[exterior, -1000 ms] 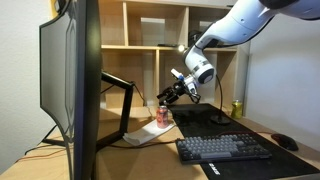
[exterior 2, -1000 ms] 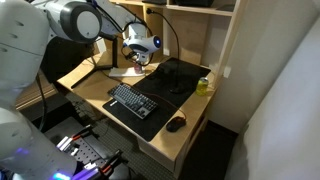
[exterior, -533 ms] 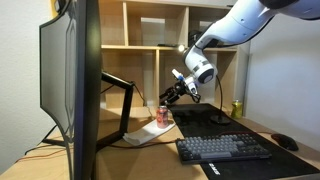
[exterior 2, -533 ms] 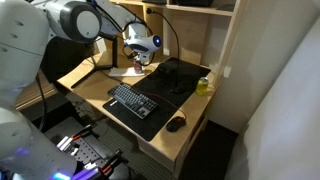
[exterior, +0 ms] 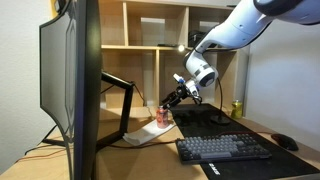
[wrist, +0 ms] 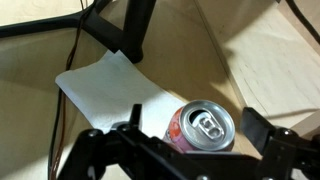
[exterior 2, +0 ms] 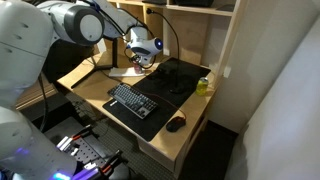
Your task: Put the pink can beside the yellow can
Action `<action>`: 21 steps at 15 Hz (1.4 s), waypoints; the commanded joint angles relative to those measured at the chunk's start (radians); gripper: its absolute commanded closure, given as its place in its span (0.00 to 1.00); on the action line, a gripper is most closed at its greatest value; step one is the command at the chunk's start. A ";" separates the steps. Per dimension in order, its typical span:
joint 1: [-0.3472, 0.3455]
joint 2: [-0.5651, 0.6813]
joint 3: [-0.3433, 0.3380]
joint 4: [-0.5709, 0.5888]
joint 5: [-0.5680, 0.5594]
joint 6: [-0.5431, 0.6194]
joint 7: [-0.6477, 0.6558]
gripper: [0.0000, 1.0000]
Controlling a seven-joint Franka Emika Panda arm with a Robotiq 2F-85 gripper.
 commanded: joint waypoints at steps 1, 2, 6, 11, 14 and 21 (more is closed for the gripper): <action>-0.006 0.034 0.002 0.043 -0.001 -0.019 -0.006 0.00; -0.002 0.036 -0.001 0.044 -0.003 -0.015 0.003 0.00; 0.008 0.047 -0.014 0.061 -0.032 -0.012 0.045 0.00; 0.016 0.043 -0.027 0.061 -0.102 -0.007 0.118 0.00; 0.001 0.032 -0.009 0.040 -0.091 -0.001 0.094 0.00; 0.003 0.034 -0.014 0.046 -0.114 0.005 0.083 0.00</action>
